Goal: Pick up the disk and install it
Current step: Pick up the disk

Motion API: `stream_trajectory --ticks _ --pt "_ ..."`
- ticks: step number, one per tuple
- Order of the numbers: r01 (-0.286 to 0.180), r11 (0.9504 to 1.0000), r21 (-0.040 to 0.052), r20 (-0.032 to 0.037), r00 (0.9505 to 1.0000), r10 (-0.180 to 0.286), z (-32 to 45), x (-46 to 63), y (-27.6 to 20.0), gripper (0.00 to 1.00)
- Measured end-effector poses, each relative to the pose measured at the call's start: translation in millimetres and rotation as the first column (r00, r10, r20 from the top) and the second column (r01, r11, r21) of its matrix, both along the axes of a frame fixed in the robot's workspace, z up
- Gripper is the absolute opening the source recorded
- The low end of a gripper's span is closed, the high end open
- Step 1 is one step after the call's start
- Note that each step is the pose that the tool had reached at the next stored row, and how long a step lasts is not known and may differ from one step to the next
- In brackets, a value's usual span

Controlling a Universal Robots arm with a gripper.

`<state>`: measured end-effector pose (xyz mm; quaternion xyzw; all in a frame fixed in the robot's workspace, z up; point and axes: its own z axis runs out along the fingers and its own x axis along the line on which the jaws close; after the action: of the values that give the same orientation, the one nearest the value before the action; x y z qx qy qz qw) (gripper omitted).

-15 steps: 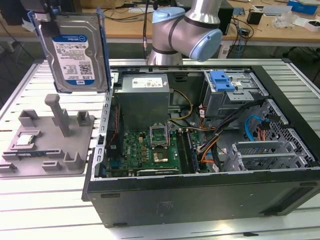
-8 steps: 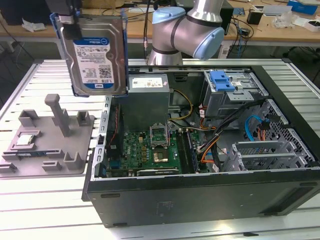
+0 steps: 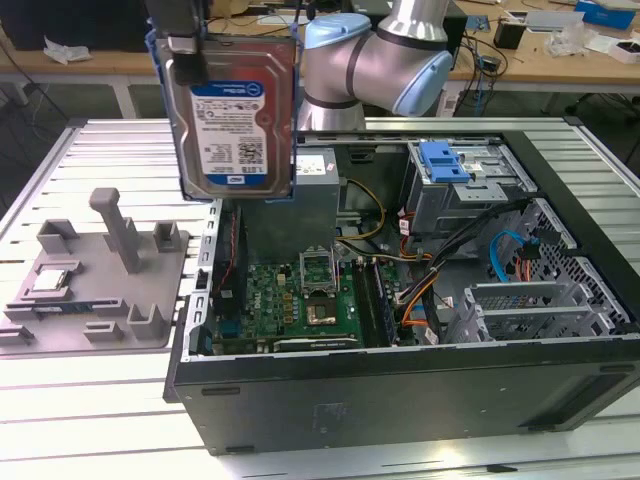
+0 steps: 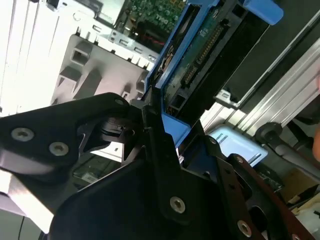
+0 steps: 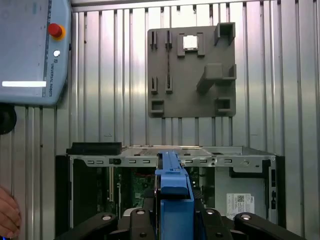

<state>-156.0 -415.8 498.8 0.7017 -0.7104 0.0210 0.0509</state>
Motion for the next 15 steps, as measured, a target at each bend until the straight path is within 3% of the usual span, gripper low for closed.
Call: stream_trajectory --ticks 12,15 --pt "0.0 1.0 -0.0002 -0.0117 0.9999 0.0 3.3 56.4 -20.1 0.36" --pt "0.0 1.0 -0.0002 -0.0173 0.9999 0.0 5.3 86.5 -30.7 0.36"
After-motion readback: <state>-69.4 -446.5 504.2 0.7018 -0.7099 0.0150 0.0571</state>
